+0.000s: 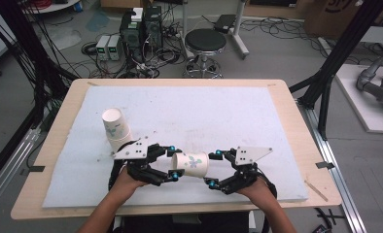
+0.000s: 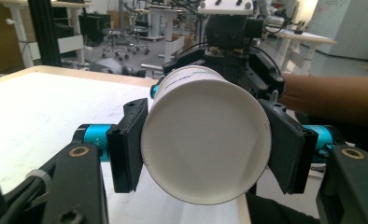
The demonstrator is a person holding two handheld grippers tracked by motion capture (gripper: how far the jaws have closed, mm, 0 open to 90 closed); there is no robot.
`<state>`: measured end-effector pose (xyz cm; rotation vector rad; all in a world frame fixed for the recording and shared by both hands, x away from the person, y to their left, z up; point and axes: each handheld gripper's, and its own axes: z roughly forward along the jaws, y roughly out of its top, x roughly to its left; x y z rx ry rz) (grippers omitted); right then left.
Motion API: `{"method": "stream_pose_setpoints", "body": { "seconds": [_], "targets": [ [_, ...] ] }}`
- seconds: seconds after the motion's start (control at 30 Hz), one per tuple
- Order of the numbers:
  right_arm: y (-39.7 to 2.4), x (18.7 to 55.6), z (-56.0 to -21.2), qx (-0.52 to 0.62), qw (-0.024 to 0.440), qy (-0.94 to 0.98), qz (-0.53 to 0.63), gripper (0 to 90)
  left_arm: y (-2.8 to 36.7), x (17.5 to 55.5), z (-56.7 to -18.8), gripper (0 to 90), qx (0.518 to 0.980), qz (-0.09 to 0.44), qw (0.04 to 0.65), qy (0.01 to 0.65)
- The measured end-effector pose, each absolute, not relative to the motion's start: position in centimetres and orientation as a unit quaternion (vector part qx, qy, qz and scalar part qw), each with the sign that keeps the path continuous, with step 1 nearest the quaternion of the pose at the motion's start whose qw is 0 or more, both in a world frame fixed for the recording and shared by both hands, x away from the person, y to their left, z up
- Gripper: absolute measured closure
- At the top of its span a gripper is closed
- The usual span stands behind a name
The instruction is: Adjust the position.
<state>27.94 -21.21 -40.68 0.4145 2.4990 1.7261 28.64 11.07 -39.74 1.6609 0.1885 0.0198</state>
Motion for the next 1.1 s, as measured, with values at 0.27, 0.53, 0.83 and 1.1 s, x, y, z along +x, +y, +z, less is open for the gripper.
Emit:
{"method": "stream_pose_setpoints", "body": {
  "seconds": [0.27,0.53,0.83,1.1],
  "targets": [
    [-20.8,28.0,-40.7,0.123,0.023,0.806,0.579,19.4,10.3,28.6,-39.8,36.9,0.733,-0.009,0.676,0.073],
    [-21.0,28.1,-40.7,0.108,0.01,0.793,0.599,25.2,10.1,28.7,-40.1,36.9,0.723,-0.019,0.687,0.072],
    [-21.5,28.1,-40.8,0.108,-0.005,0.762,0.639,31.4,10.4,28.8,-40.2,37.1,0.709,-0.026,0.701,0.07],
    [-21.8,28.2,-40.6,0.111,-0.007,0.756,0.645,34.7,10.2,28.8,-40.4,33.7,0.715,-0.026,0.695,0.07]
  ]
}}
